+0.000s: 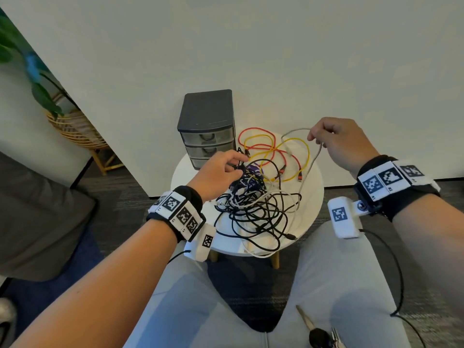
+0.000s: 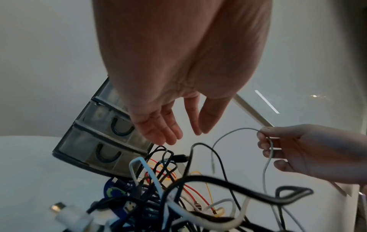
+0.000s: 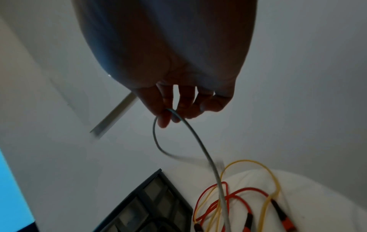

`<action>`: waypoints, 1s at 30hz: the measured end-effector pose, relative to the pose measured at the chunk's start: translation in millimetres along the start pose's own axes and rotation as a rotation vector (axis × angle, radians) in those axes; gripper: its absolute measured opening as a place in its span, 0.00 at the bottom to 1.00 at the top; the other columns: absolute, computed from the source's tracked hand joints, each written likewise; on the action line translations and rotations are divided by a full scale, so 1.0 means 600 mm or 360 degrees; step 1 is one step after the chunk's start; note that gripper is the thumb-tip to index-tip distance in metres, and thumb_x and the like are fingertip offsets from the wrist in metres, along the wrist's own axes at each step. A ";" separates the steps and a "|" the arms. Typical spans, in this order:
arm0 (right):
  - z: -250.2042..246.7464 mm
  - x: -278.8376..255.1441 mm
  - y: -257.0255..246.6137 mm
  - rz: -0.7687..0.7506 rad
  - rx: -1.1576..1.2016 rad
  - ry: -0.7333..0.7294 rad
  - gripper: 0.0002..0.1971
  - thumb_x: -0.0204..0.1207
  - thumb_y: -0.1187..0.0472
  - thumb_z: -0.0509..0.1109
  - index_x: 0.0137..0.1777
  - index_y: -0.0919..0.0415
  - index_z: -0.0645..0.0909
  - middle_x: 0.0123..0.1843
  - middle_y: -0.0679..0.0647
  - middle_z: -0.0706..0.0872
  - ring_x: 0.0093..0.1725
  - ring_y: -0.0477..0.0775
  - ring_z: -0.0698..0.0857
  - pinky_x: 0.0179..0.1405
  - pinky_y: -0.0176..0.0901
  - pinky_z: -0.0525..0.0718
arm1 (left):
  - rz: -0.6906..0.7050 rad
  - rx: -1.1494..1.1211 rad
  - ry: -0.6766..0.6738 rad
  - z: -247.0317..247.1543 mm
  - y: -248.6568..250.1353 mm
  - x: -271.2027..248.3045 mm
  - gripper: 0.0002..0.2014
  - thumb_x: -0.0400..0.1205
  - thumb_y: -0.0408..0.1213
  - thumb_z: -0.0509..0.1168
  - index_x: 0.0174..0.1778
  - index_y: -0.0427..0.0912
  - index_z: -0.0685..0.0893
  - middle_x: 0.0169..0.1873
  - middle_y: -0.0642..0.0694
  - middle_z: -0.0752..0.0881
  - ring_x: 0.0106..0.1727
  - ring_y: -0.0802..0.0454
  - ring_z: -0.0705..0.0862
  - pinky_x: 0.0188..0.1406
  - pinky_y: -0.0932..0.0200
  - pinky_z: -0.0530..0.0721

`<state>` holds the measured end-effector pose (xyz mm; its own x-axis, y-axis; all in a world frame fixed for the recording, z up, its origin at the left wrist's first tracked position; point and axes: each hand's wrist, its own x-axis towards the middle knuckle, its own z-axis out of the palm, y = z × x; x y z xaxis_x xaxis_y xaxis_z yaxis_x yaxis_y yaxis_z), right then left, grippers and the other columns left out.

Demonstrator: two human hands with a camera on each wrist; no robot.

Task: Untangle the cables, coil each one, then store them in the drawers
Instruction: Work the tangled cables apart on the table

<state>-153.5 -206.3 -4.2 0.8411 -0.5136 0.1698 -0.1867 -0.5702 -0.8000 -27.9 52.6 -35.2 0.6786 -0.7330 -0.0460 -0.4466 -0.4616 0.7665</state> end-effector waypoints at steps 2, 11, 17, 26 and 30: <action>-0.001 -0.009 -0.008 -0.0046 -0.0109 -0.0109 0.13 0.84 0.58 0.65 0.40 0.55 0.88 0.40 0.57 0.86 0.39 0.54 0.82 0.44 0.50 0.79 | 0.0078 0.0102 0.0029 0.003 0.004 -0.002 0.12 0.86 0.36 0.68 0.62 0.56 0.83 0.63 0.49 0.80 0.56 0.59 0.81 0.46 0.74 0.75; 0.058 -0.026 0.015 -0.0057 -0.0406 -0.0609 0.10 0.86 0.63 0.66 0.64 0.55 0.84 0.43 0.52 0.86 0.41 0.53 0.90 0.40 0.44 0.85 | 0.0298 0.0625 -0.0292 0.042 0.020 -0.011 0.10 0.83 0.50 0.72 0.58 0.55 0.90 0.54 0.53 0.80 0.56 0.59 0.76 0.57 0.56 0.76; 0.084 -0.037 0.043 -0.0089 -0.0701 -0.0743 0.29 0.85 0.69 0.64 0.84 0.49 0.65 0.69 0.53 0.77 0.61 0.57 0.82 0.56 0.44 0.74 | 0.0034 0.0630 -0.0389 0.038 -0.008 0.000 0.13 0.86 0.49 0.67 0.67 0.60 0.84 0.65 0.49 0.77 0.68 0.47 0.75 0.71 0.41 0.75; 0.082 -0.078 -0.016 -0.0656 -0.0412 -0.0756 0.09 0.76 0.59 0.77 0.55 0.49 0.86 0.52 0.46 0.79 0.45 0.45 0.82 0.47 0.47 0.81 | -0.0023 0.0433 -0.0181 -0.009 -0.030 -0.004 0.10 0.84 0.30 0.66 0.45 0.52 0.85 0.48 0.51 0.85 0.46 0.55 0.83 0.47 0.59 0.81; 0.123 -0.098 -0.034 -0.0610 -0.0812 -0.1242 0.22 0.73 0.55 0.79 0.65 0.45 0.78 0.60 0.46 0.72 0.54 0.47 0.76 0.52 0.45 0.78 | -0.0232 0.0433 -0.0274 -0.018 -0.021 -0.008 0.12 0.84 0.31 0.63 0.41 0.50 0.86 0.43 0.50 0.88 0.41 0.52 0.86 0.43 0.58 0.85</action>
<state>-161.4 -117.1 -40.6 0.9531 0.2212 -0.2065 0.1249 -0.9091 -0.3974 -18.9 67.3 -37.5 0.6488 -0.7126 -0.2672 -0.5071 -0.6665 0.5464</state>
